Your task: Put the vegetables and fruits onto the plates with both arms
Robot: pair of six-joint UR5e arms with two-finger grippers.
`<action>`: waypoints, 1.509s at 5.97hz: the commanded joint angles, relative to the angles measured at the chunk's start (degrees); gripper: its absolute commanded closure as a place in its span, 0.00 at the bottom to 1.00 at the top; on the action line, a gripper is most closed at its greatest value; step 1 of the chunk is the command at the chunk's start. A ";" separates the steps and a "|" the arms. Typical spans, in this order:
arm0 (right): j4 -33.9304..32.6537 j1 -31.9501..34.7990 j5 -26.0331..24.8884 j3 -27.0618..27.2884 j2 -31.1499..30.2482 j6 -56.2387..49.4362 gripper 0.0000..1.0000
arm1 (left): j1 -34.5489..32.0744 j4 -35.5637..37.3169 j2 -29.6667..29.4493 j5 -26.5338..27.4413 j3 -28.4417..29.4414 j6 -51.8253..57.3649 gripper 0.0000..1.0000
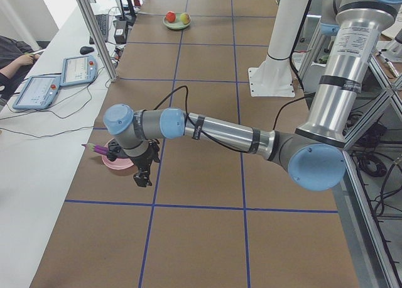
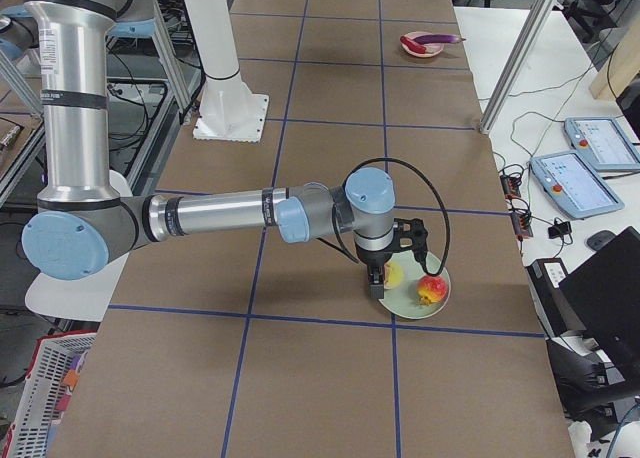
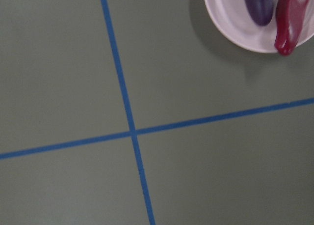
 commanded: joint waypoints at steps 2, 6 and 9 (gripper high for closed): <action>0.00 -0.09 0.06 0.07 -0.12 0.04 0.00 | -1.04 -3.97 14.01 0.09 -12.65 -0.20 0.00; 0.09 -0.09 -0.02 0.07 -0.29 -0.04 0.00 | -0.86 -17.37 20.45 -0.52 -11.87 -6.79 0.00; 0.44 -1.49 -0.72 0.07 -1.00 -0.22 0.00 | -1.04 -17.36 21.24 0.17 -11.69 -6.62 0.00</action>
